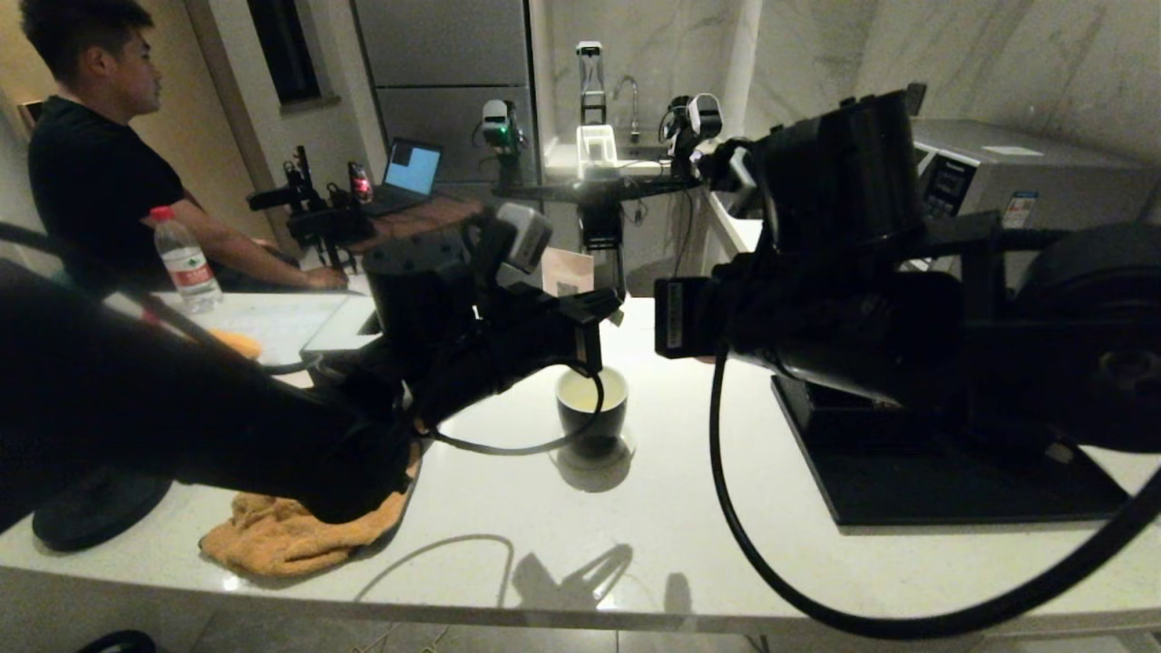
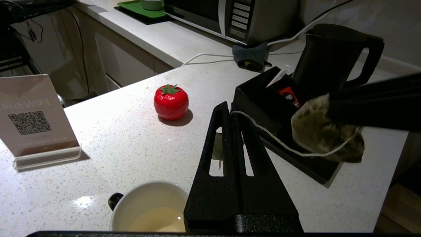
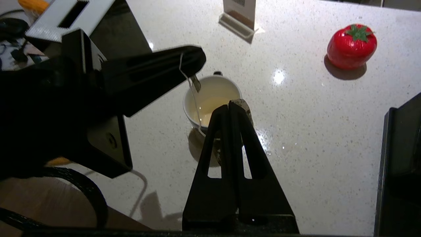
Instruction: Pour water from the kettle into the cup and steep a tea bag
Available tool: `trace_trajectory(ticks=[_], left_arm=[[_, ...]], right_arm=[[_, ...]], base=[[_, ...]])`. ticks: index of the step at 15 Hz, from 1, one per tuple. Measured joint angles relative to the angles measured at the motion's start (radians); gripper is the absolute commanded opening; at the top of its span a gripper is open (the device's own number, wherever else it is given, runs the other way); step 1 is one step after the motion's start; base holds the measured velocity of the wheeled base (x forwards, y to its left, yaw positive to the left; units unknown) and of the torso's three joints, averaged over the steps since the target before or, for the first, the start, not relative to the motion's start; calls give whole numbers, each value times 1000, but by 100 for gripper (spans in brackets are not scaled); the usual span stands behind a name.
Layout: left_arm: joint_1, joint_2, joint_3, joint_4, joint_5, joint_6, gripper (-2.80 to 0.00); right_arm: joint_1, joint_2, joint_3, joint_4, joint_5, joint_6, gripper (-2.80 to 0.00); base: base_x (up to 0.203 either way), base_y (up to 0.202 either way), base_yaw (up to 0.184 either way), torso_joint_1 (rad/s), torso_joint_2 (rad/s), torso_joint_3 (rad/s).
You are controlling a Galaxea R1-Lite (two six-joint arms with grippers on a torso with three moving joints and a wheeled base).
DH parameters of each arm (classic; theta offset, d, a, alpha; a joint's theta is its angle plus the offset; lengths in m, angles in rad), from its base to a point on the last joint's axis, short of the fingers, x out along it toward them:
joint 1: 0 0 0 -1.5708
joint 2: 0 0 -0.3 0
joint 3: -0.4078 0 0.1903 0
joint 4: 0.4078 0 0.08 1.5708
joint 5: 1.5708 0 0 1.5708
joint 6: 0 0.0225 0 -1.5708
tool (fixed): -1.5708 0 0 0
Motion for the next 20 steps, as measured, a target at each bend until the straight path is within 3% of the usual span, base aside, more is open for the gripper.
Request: trace_trajectory(ticks=[12, 13, 20], left_arm=[[0, 4, 1, -6, 1, -1, -280], [0, 4, 1, -6, 0, -2, -280], [0, 3, 1, -6, 5, -1, -280]], right_arm=[[0, -9, 30, 0, 5, 16, -280], [0, -10, 31, 1, 5, 17, 0], [0, -27, 67, -1, -3, 26, 0]], base=[[0, 0, 0, 0, 0, 0], [0, 0, 0, 0, 0, 0], [0, 0, 0, 0, 0, 0]])
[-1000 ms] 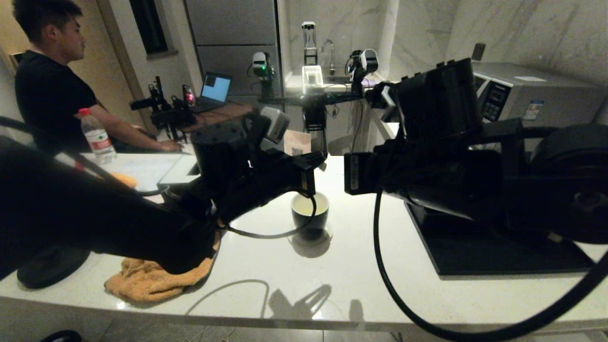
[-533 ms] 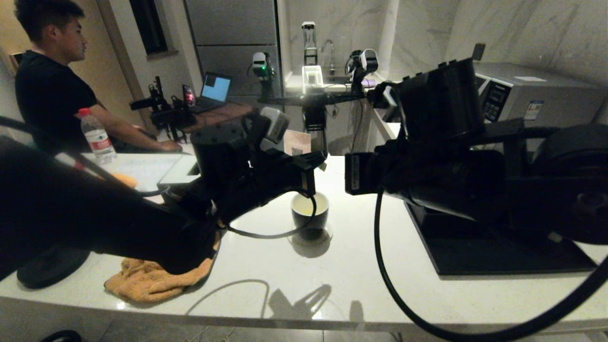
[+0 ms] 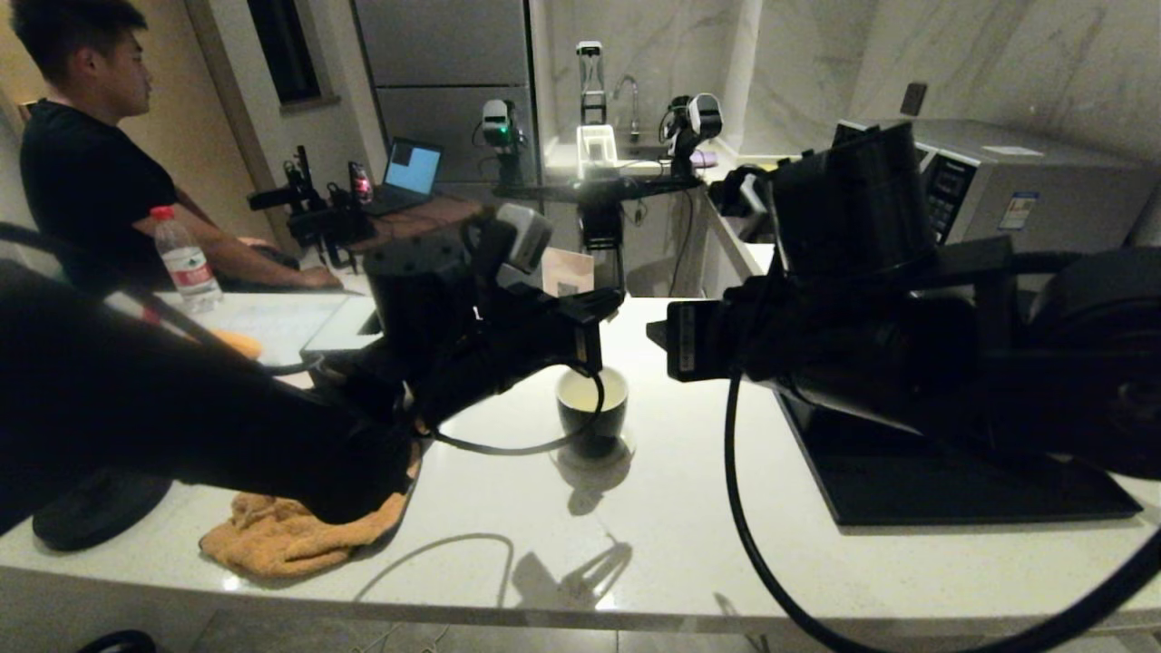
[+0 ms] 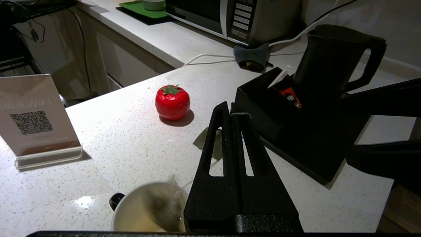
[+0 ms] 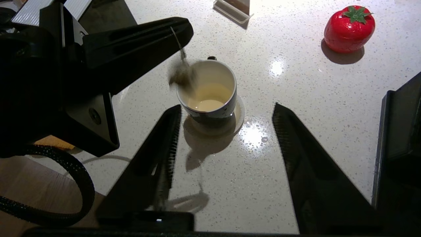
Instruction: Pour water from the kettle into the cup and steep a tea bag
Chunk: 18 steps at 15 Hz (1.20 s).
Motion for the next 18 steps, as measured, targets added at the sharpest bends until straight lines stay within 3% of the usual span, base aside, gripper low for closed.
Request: trace_trajectory(ticks=[4, 11, 17, 18], left_arm=[[0, -6, 0, 0, 1, 0, -280], [-2, -19, 14, 0, 4, -5, -280], [-8, -35, 23, 0, 31, -19, -280], [-8, -37, 23, 0, 31, -18, -280]], right_arm=[[0, -20, 9, 0, -23, 0, 0], [-14, -56, 13, -72, -144, -9, 0], [-65, -110, 97, -109, -159, -22, 0], [-78, -122, 125, -130, -159, -32, -280]], base=[[0, 0, 0, 0, 0, 0], [0, 0, 0, 0, 0, 0], [0, 0, 0, 0, 0, 0], [0, 0, 0, 0, 0, 0]])
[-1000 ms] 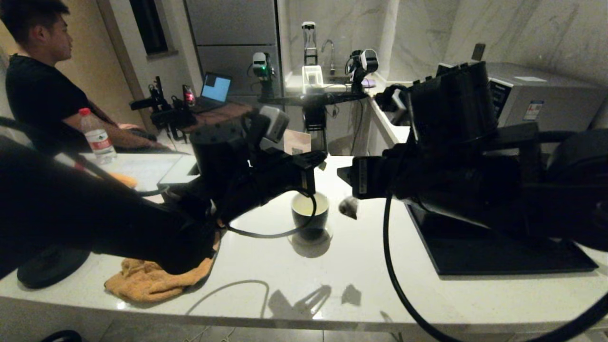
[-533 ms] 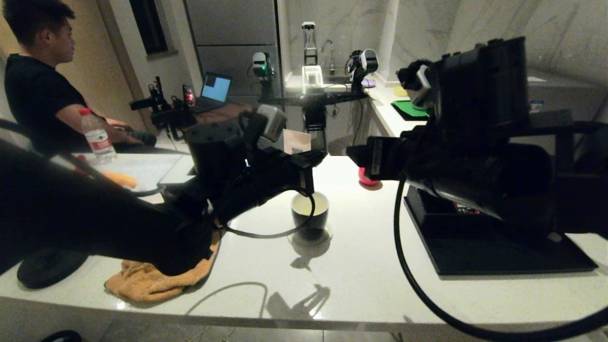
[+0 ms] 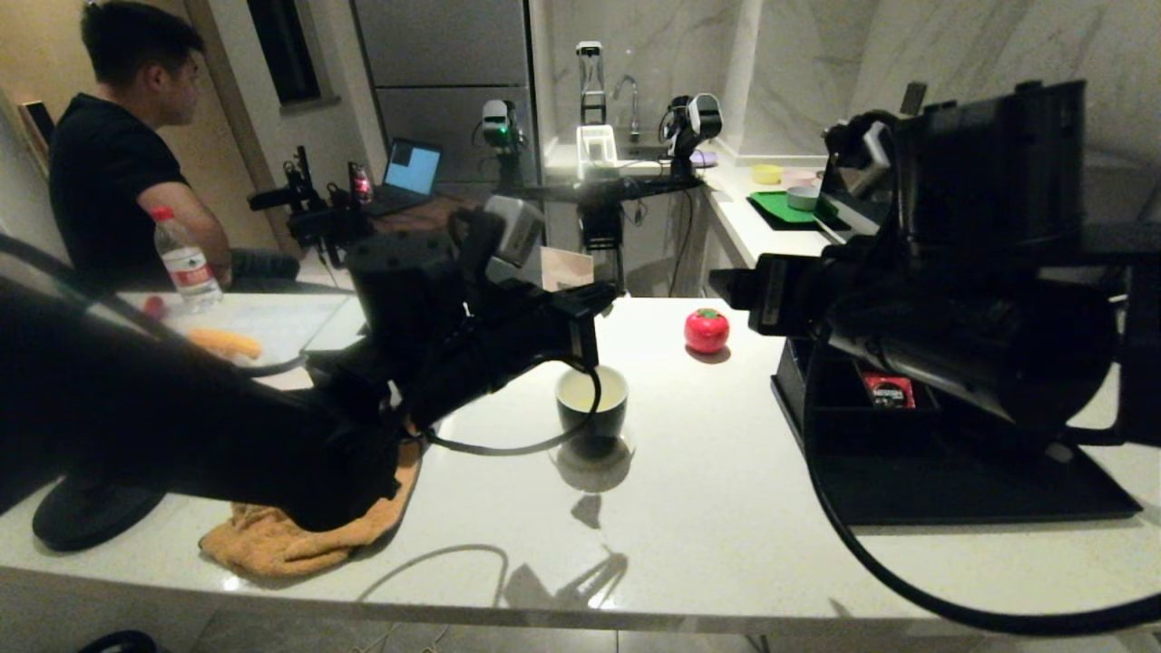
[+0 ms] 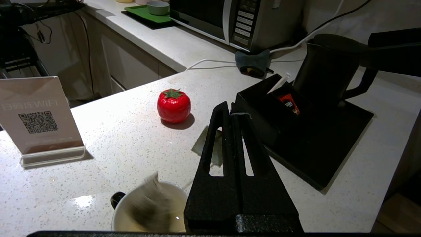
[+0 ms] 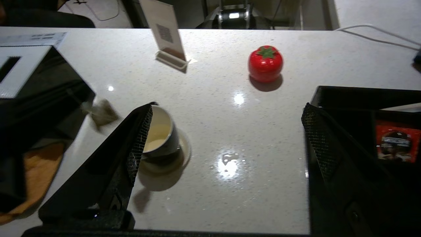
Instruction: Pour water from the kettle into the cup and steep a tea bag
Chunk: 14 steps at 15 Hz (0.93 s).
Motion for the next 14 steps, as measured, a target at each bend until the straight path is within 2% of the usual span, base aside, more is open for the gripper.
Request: trace_trajectory(ticks=[3, 8, 11, 14], left_arm=[[0, -3, 0, 0, 0, 0, -280], [-8, -4, 0, 0, 0, 0, -280], [-9, -3, 3, 0, -1, 0, -280], [-10, -1, 5, 0, -1, -1, -280]], right_arm=[[-36, -31, 71, -70, 0, -41, -280], [-76, -50, 107, -109, 0, -48, -280], [-118, -54, 173, -221, 1, -83, -280], [-180, -68, 276, -373, 2, -162, -280]], base=[[0, 0, 0, 0, 0, 0], [0, 0, 0, 0, 0, 0], [0, 0, 0, 0, 0, 0], [0, 0, 0, 0, 0, 0]])
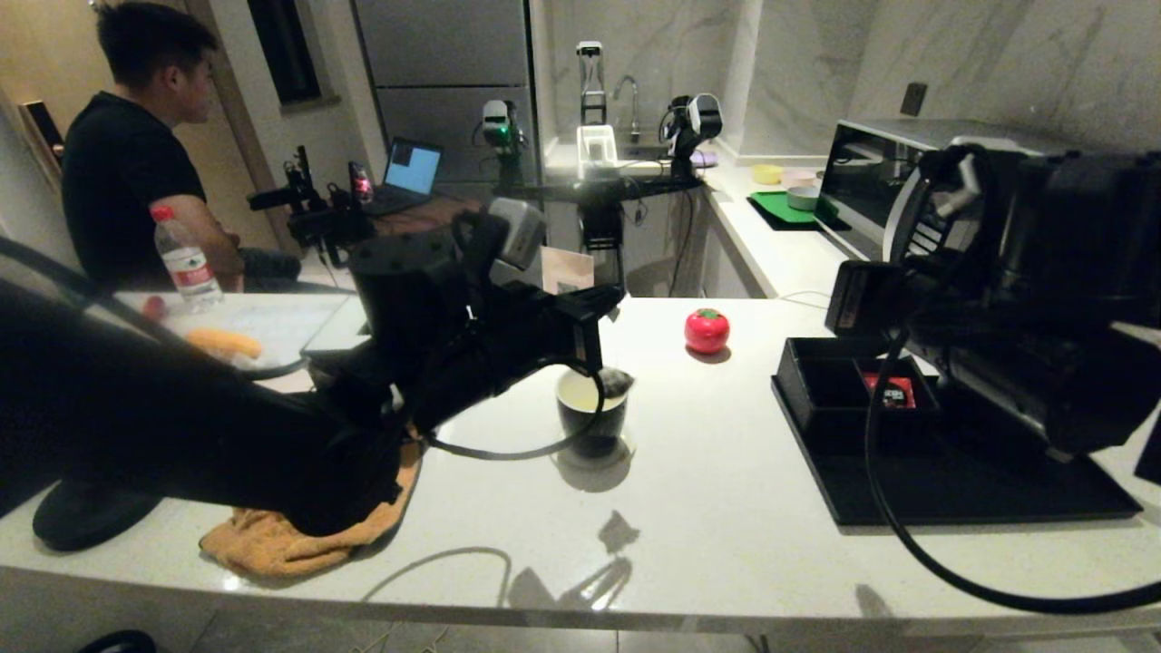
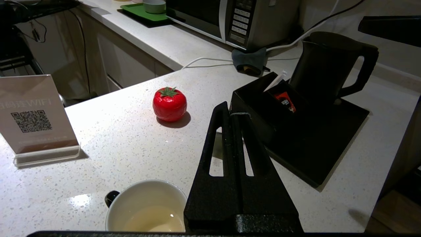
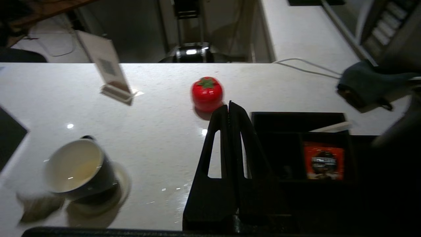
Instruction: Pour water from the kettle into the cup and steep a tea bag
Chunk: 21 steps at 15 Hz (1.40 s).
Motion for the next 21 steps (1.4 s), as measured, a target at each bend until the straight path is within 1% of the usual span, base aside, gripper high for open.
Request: trace_trajectory(ticks=[2, 6, 8, 13, 18, 21], left_arm=[[-1, 2, 0, 0, 0, 0, -280], [-5, 3, -1, 0, 0, 1, -280], [-8, 3, -1, 0, 0, 1, -280], [-10, 8, 0, 0, 0, 1, -280], [-13, 14, 0, 0, 1, 1, -280], [-13, 15, 1, 0, 2, 1, -280]], right_arm=[[-51, -23, 56, -33, 0, -16, -280], [-170, -88, 137, -35, 0, -23, -280], [-230, -132, 198, -38, 0, -41, -280], [-364, -286, 414, -45, 0, -55, -280], [-544, -429, 606, -68, -1, -55, -280], [-569, -479, 668, -79, 9, -53, -280]], base=[[0, 0, 0, 0, 0, 0], [0, 0, 0, 0, 0, 0], [0, 0, 0, 0, 0, 0], [0, 0, 0, 0, 0, 0], [0, 0, 0, 0, 0, 0], [0, 0, 0, 0, 0, 0]])
